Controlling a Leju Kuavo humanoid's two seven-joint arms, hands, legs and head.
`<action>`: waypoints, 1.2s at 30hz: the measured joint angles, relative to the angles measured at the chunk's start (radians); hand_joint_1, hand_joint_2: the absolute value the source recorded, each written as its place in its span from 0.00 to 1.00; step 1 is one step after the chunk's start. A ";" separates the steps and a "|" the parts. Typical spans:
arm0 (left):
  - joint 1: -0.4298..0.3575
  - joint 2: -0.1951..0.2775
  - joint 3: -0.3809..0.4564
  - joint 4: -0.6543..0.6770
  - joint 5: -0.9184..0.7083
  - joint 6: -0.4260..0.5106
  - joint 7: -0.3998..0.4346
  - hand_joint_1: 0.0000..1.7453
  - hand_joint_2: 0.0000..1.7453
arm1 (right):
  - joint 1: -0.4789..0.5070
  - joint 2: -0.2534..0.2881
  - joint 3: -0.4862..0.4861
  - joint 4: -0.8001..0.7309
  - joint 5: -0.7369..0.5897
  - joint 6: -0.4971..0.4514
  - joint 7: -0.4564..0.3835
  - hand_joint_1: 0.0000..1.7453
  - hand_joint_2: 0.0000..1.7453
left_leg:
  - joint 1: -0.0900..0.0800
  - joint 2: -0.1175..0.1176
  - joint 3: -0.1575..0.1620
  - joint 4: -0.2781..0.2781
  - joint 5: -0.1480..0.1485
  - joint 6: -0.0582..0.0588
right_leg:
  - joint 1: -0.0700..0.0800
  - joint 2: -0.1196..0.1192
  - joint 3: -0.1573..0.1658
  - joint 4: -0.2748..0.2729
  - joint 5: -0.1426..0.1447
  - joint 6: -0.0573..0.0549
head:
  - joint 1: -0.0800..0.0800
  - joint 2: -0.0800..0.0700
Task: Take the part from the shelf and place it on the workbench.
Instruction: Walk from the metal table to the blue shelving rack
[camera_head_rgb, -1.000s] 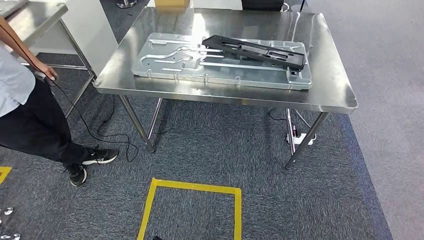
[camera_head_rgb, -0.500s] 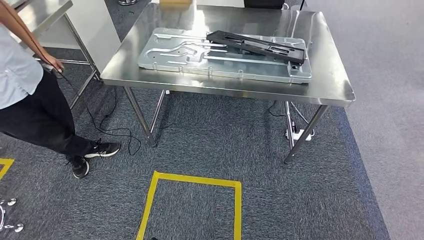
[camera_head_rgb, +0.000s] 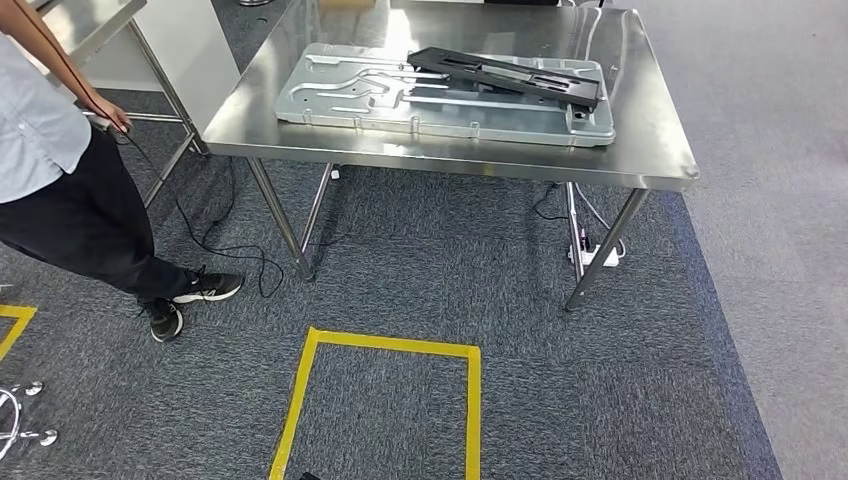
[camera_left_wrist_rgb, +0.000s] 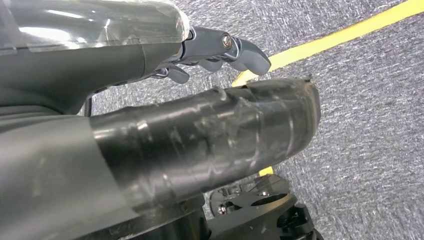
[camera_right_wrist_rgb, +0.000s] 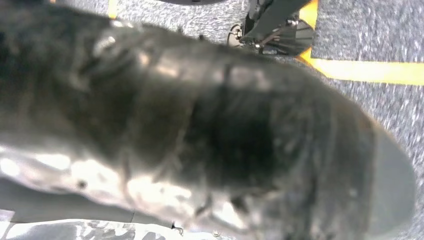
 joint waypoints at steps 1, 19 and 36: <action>0.000 0.000 0.000 0.000 0.000 0.000 0.000 0.00 0.00 | 0.000 0.000 -0.001 0.000 0.000 0.001 -0.001 0.00 0.00 | 0.002 -0.002 -0.015 0.036 -0.030 -0.005 | -0.002 -0.002 -0.006 -0.003 0.008 -0.008 | -0.001 0.000; 0.000 -0.001 0.010 0.000 0.009 0.001 -0.006 0.00 0.00 | 0.000 0.000 -0.006 0.000 0.014 0.040 -0.036 0.00 0.00 | 0.006 0.002 0.056 -0.053 -0.002 0.043 | 0.000 0.002 -0.165 0.231 -0.090 0.042 | 0.000 0.000; 0.003 0.001 0.010 0.000 0.010 0.001 -0.009 0.00 0.00 | -0.003 0.000 -0.007 0.000 0.019 0.062 -0.037 0.00 0.00 | 0.010 -0.004 -0.093 0.256 -0.151 -0.023 | 0.000 -0.003 -0.049 0.003 0.037 -0.011 | -0.004 0.000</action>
